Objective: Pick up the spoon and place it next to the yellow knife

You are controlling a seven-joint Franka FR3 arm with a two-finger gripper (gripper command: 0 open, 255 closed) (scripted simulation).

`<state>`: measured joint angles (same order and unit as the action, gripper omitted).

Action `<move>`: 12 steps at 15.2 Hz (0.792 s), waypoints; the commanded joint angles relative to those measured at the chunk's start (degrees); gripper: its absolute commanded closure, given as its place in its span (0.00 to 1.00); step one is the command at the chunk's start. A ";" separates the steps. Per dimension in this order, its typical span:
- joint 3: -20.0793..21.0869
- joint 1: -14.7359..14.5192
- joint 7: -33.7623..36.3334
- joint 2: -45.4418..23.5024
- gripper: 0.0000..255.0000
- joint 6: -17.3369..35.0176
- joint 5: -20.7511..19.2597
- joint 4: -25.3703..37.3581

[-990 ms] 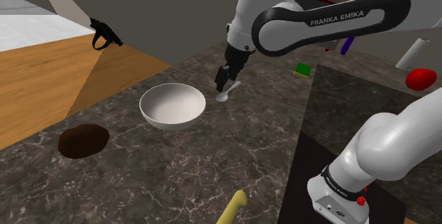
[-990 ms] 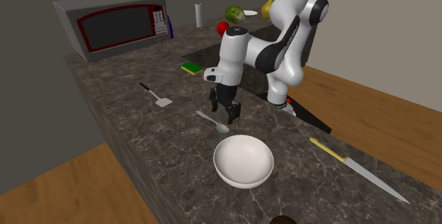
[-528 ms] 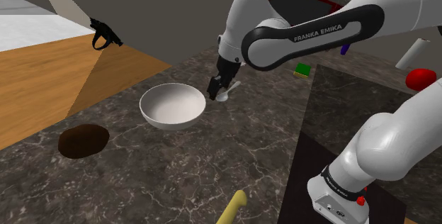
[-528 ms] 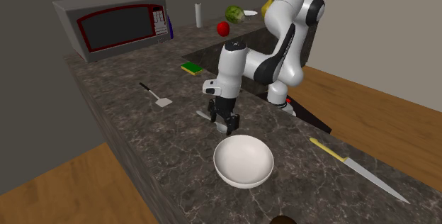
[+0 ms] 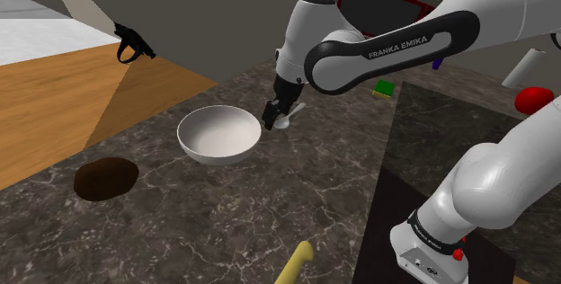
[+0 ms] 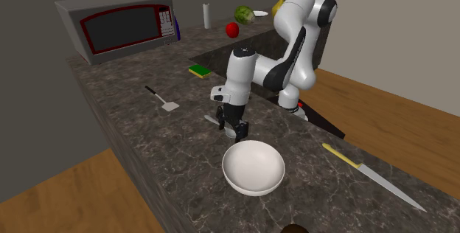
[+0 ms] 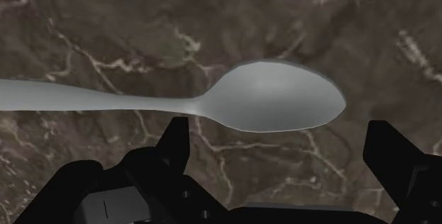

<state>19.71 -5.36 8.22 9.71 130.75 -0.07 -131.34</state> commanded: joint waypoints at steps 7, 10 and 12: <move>0.00 0.00 0.01 -0.01 1.00 0.01 0.00 0.00; 0.00 0.00 0.00 0.00 1.00 0.01 0.00 -0.01; -0.06 -0.02 -0.14 0.34 1.00 -0.78 0.15 0.46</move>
<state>19.72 -5.39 8.21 9.86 130.33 0.00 -131.07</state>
